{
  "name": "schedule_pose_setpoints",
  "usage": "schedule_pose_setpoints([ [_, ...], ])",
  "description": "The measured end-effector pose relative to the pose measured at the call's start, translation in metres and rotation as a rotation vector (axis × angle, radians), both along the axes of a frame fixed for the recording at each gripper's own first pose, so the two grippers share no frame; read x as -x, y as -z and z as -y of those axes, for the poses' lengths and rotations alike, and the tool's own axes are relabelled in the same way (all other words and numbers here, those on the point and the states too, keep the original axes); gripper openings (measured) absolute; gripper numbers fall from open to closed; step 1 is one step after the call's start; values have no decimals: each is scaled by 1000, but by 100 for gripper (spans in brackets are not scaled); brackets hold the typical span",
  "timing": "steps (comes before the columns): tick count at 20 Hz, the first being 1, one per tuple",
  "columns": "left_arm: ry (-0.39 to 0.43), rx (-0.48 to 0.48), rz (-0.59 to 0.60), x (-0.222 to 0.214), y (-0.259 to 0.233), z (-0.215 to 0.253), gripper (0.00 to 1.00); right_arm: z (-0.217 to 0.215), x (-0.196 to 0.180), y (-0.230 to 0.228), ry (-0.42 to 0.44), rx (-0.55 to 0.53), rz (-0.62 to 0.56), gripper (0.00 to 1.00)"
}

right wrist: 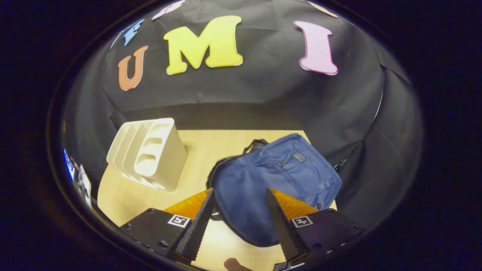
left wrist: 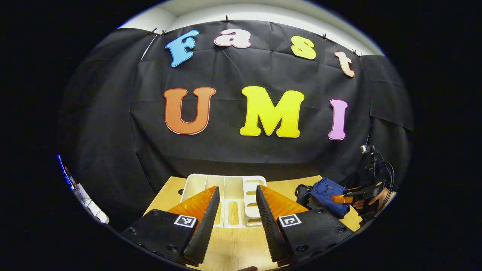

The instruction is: Open the schoolbag, grab two books from the bookshelf and put them into the schoolbag.

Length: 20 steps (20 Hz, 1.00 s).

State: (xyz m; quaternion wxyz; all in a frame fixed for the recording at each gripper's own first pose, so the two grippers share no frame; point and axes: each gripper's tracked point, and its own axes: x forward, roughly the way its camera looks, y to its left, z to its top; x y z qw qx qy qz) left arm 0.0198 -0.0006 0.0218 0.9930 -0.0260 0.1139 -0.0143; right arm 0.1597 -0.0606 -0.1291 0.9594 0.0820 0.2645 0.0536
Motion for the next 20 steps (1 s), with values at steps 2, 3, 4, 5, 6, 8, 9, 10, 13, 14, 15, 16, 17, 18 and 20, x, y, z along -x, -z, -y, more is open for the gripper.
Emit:
schedule_pose_setpoints([
  [2,8,19,-5,1,0,4,65,6,10,-39,28,22,76,84],
  [3,12,29,-10,2,0,6,65,7,18,-59,39,26,113,88],
  [4,18,35,-23,2,2,8,67,8,26,-78,48,24,148,93],
  [5,20,39,-44,4,5,10,70,9,36,-94,53,27,174,93],
  [6,7,38,-48,5,4,9,77,9,46,-109,59,20,202,94],
  [8,4,7,-16,6,-7,9,79,3,67,-137,54,9,252,95],
  [9,-3,-9,-3,7,-12,9,80,7,75,-146,67,17,270,95],
  [10,-5,-11,0,8,-14,12,86,9,82,-155,81,18,292,96],
  [13,-24,-7,20,13,-23,14,94,13,106,-180,130,25,371,95],
  [14,-26,-7,28,14,-24,15,95,16,114,-184,153,33,391,96],
  [15,-32,-4,32,15,-25,15,95,15,122,-186,161,32,410,95],
  [16,-39,0,34,16,-25,15,95,12,128,-189,159,34,429,95],
  [17,-39,8,34,17,-24,15,95,10,134,-190,158,47,446,95],
  [18,-45,12,33,19,-23,15,95,11,137,-191,161,62,463,95],
  [20,-57,17,24,22,-19,12,95,3,145,-194,145,64,492,99],
])
